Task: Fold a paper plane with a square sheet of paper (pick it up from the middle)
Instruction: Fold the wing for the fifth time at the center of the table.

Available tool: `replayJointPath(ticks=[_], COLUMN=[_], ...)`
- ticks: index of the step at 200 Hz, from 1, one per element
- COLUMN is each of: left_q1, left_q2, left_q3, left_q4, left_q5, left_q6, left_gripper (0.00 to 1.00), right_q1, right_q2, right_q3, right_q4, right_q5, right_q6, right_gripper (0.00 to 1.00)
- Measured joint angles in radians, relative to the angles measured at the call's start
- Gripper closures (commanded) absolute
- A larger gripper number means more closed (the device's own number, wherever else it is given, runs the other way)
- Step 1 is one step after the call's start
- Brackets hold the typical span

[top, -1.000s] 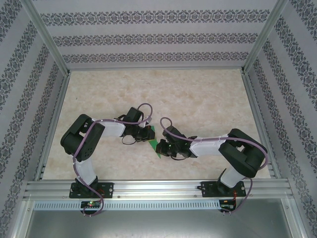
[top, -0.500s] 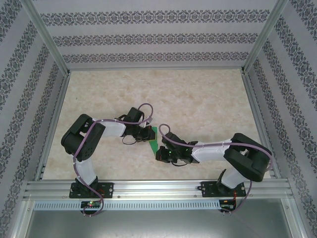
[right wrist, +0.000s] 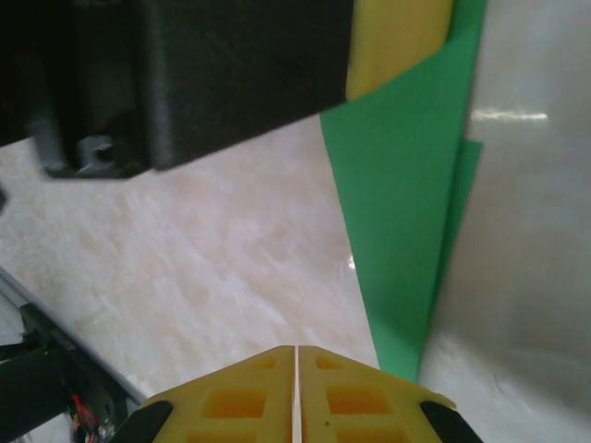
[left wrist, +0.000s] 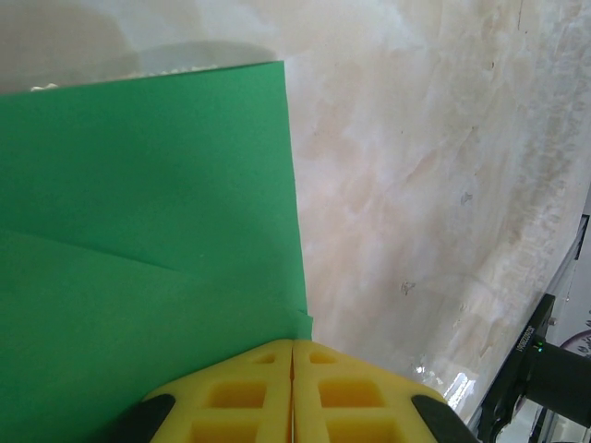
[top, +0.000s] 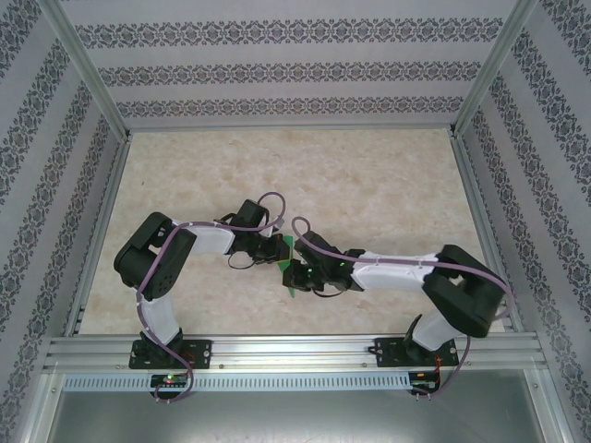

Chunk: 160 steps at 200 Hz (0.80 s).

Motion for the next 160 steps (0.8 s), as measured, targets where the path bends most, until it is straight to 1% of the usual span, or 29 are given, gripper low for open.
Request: replayJointPath(ticks=[27,51,81,106,139,146,160], left_q1=[0.0,0.0,-0.001,-0.001,-0.001,-0.001,-0.001], left_q2=[0.0,0.0,0.0,0.0,-0.005,-0.005,-0.006], left_q3=[0.002,0.005,0.01,0.019,0.059,0.066,0.068], left_q4=[-0.002,-0.01,-0.018,-0.034,-0.098,-0.106,-0.113], left_q5=[-0.001,-0.004,-0.007,-0.013,-0.084,-0.093,-0.1], left_q6=[0.0,0.001,0.001,0.003,0.028,0.032,0.034], left_gripper=[0.91,0.91,0.91,0.9,0.89,0.89,0.88], right_q1=[0.0,0.001,0.024,0.036,0.023,0.015,-0.006], right_q2=[0.076,0.052,0.0,-0.052,-0.137,-0.161,-0.219], right_q3=[-0.039,-0.114,-0.19,-0.217,-0.217,-0.216,-0.216], right_q4=[0.079,0.198,0.257,0.213,0.093,0.068,0.018], right_q5=[-0.018,-0.021,-0.008,-0.008,0.014,0.027,0.063], right_q6=[0.016,0.052,0.087,0.092,0.082,0.075,0.06], right_gripper=[0.91,0.91,0.9,0.89,0.88,0.87,0.8])
